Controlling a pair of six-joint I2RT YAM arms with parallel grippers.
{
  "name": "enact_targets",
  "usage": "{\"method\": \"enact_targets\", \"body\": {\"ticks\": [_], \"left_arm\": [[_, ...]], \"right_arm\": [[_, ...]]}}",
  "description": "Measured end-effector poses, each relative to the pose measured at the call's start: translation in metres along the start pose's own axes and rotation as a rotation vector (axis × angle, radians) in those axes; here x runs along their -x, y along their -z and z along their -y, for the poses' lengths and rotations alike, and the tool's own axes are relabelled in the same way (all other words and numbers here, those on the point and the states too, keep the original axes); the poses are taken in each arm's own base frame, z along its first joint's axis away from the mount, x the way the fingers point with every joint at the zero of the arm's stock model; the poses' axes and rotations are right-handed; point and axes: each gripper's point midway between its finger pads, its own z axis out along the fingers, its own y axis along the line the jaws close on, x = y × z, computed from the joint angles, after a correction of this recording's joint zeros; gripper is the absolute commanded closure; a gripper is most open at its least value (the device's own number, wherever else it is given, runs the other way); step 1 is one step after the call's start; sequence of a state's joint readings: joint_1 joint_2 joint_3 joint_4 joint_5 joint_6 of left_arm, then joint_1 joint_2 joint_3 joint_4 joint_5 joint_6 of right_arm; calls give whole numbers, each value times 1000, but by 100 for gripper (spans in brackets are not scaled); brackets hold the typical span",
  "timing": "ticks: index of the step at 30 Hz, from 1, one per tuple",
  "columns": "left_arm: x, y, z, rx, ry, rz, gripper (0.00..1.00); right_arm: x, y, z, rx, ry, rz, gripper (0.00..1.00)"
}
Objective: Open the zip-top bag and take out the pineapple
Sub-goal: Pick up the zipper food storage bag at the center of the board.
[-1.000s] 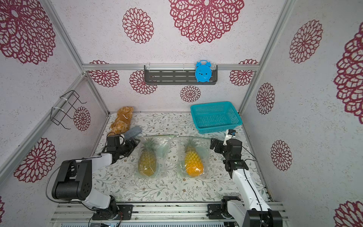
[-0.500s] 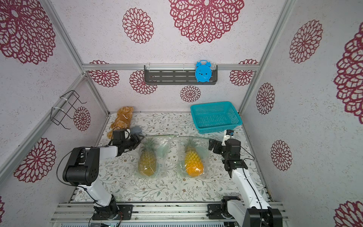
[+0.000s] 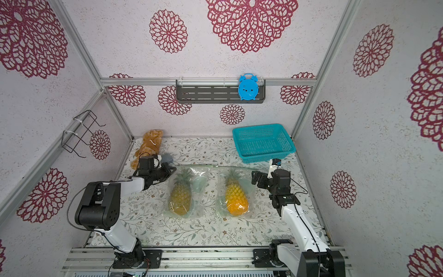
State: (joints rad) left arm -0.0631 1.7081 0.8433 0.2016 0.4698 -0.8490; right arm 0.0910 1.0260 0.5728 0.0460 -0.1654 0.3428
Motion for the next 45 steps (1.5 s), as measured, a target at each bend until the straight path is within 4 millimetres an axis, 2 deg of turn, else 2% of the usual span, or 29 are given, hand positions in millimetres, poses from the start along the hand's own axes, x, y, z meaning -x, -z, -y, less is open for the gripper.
{"method": "enact_targets", "body": {"ticks": [4, 10, 18, 24, 27, 32, 35, 45], "left_arm": [[4, 16, 24, -14, -67, 9, 100], [3, 39, 74, -76, -208, 19, 100], [-20, 71, 132, -192, -392, 18, 100], [-32, 93, 166, -269, -504, 36, 100], [-37, 105, 183, -316, -565, 41, 100], [-43, 122, 205, -395, -643, 33, 100], [-49, 126, 213, -435, -676, 18, 100], [-64, 128, 221, -484, -723, -18, 100]], "right_arm": [[1, -2, -13, 32, 19, -10, 1], [11, -8, -56, 124, 81, -22, 1], [23, -25, -124, 266, 228, -50, 9], [30, -36, -156, 357, 336, -45, 11], [35, -38, -174, 433, 399, -54, 20], [46, -32, -211, 609, 495, -70, 27], [46, -27, -227, 705, 529, -86, 29], [19, -33, -247, 853, 577, -201, 31]]}}
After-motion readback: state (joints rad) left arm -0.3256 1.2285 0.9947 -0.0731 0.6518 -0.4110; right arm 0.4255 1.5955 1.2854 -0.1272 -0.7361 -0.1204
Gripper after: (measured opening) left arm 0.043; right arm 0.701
